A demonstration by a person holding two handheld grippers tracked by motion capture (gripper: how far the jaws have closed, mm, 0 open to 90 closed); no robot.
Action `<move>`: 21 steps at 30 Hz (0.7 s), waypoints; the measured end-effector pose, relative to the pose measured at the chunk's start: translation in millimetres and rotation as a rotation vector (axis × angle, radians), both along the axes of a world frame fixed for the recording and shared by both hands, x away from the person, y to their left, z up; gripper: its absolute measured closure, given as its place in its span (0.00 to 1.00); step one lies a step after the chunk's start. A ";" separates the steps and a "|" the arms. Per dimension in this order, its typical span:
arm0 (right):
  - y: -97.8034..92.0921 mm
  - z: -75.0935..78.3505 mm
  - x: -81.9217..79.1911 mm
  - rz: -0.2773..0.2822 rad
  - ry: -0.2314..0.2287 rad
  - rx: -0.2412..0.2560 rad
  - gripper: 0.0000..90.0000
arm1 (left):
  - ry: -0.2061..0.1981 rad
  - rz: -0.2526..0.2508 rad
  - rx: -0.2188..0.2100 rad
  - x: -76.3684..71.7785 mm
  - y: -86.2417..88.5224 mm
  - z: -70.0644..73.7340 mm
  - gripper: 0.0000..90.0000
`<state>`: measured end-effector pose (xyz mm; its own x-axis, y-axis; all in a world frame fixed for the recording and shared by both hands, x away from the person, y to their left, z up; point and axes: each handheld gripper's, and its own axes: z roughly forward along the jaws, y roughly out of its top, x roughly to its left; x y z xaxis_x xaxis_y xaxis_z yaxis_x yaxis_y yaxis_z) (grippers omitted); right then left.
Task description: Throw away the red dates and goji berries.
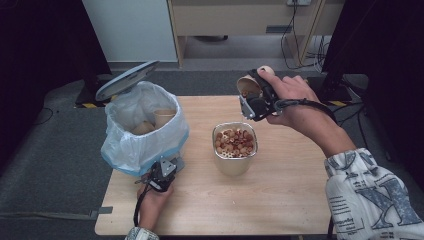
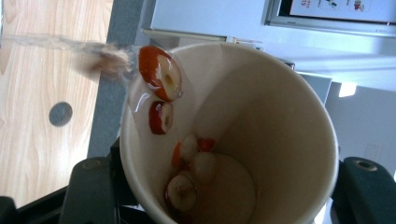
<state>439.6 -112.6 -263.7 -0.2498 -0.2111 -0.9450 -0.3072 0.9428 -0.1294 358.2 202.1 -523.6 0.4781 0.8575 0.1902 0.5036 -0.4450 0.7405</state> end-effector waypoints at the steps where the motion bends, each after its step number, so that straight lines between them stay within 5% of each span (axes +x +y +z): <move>1: 0.8 -1.9 -0.4 -0.002 -0.007 -0.019 0.38 | 0.000 0.000 0.000 0.0 0.0 0.0 0.99; 21: -0.4 -4.6 0.3 -0.004 -0.010 -0.020 0.38 | 0.000 0.000 0.000 0.0 0.1 0.0 0.99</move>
<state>439.9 -113.0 -268.3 -0.2412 -0.2291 -0.9430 -0.3023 0.9411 -0.1513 358.1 202.2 -523.6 0.4777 0.8577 0.1901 0.5036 -0.4447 0.7407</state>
